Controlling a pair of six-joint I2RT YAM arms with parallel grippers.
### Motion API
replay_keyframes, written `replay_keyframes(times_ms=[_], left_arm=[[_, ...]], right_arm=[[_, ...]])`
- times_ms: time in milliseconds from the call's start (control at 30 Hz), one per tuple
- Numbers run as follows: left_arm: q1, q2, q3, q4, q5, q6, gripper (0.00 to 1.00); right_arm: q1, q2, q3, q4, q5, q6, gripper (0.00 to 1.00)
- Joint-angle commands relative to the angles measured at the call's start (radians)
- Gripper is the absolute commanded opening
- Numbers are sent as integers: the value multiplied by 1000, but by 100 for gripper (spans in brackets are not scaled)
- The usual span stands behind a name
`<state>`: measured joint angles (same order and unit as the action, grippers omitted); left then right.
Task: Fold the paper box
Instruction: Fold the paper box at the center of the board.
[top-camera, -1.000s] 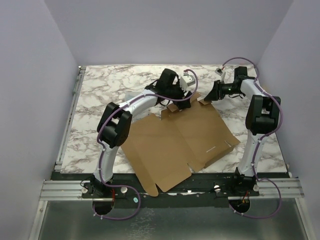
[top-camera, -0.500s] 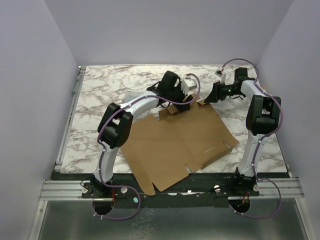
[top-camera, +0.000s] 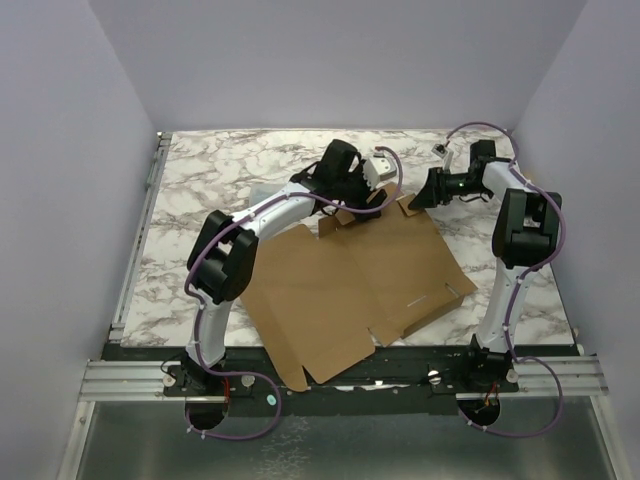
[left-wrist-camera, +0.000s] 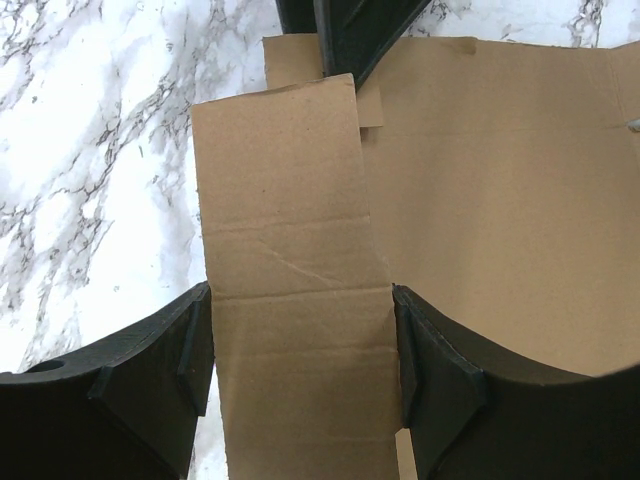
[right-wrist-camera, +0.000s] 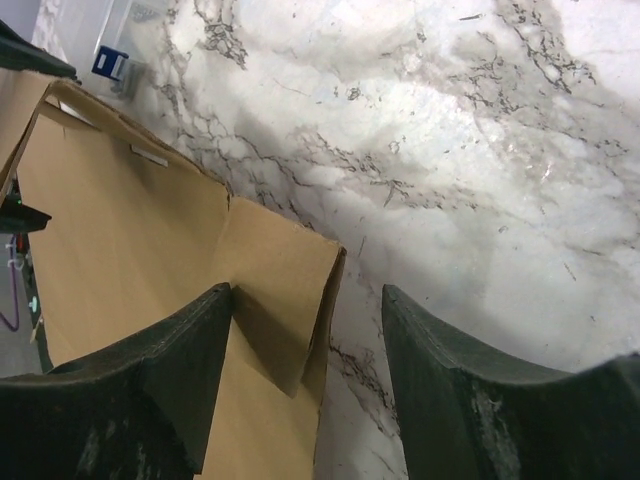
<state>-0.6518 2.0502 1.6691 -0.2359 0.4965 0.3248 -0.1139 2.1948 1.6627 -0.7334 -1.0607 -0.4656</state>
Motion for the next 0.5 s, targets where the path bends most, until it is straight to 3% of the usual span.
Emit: replay_keyframes(times_ms=[0,200,400,467], left_arm=[[-9,-58,-14,1,-22,30,26],[-10,-52,-1,3,-24,16,26],[-11,-25,25,3,-54,-14,26],[-10,-14,34,4,-57,-28,26]], right_arm=[[-10,3,-11,-68,-58,-46,60],[-10,6,-7,-150,-154,-103,24],[-9,-40,-40,-141,-170,-103,1],[-9,-63,-69,-96,-159,-58,0]])
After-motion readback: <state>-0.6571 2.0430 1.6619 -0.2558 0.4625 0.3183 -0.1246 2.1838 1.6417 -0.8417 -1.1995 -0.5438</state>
